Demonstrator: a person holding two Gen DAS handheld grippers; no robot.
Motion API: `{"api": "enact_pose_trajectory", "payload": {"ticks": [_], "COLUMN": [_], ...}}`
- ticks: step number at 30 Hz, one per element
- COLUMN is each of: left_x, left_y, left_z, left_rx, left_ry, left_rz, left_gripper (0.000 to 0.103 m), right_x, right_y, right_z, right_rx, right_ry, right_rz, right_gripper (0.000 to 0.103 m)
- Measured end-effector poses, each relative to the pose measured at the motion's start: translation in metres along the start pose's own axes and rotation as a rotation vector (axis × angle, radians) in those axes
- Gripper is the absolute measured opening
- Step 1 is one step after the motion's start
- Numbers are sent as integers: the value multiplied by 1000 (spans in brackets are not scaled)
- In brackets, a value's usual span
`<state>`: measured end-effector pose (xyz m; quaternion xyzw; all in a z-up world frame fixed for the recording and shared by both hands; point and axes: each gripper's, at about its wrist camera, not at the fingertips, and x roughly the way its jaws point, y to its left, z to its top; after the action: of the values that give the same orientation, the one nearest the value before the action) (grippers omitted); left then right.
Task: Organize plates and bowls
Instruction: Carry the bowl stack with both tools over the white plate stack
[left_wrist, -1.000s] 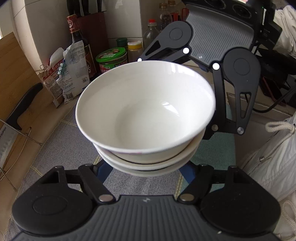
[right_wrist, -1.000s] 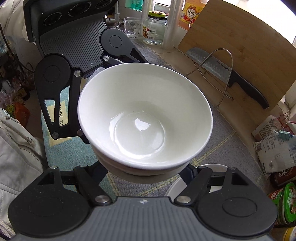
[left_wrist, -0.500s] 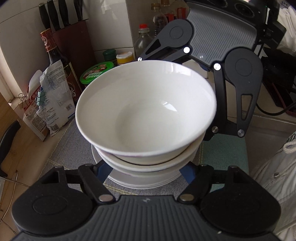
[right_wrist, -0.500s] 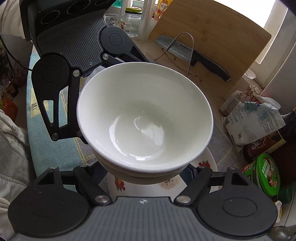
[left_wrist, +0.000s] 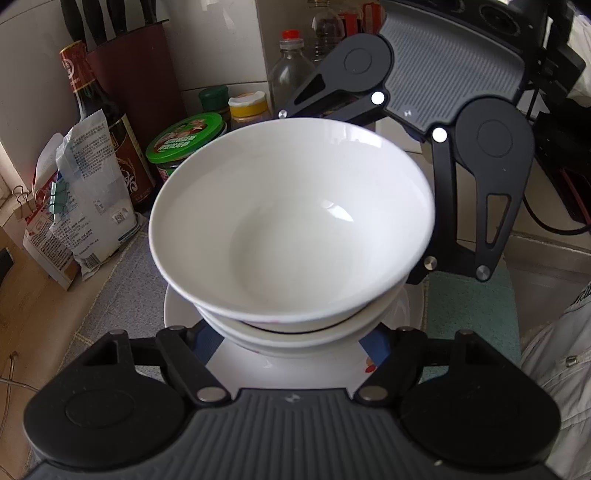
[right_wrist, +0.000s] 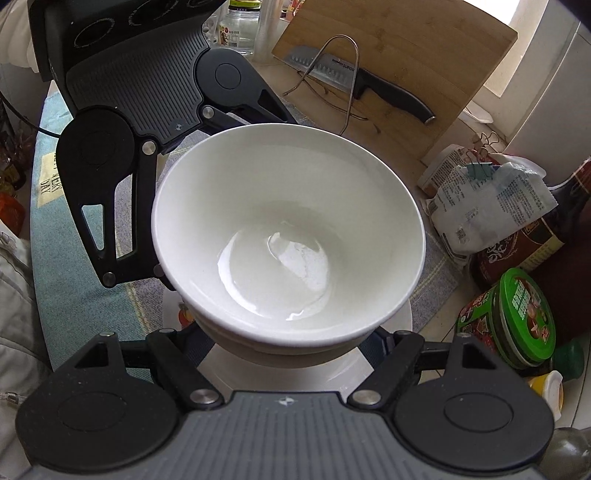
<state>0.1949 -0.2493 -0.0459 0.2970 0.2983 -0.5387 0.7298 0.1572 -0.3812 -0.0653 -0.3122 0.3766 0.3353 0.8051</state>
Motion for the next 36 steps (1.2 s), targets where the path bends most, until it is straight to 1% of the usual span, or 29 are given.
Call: {"api": "enact_pose_trajectory", "payload": {"ticks": [8, 17, 27, 36], "left_x": [8, 14, 20, 20], "left_y": [6, 8, 8, 10], "left_z": [3, 3, 4, 4], "left_rx": [-31, -38, -60, -63], "left_ry": [13, 25, 41, 42], "left_rz": [-4, -5, -22, -22], "left_gripper": [77, 77, 77, 77], "right_x": [5, 10, 15, 17], "right_y": [-9, -13, -15, -17], "right_z": [-3, -3, -4, -6], "right_rx": [9, 8, -1, 12], "right_ry": [4, 8, 24, 22], "right_rz": [10, 22, 30, 36], "right_gripper": [84, 84, 84, 84]}}
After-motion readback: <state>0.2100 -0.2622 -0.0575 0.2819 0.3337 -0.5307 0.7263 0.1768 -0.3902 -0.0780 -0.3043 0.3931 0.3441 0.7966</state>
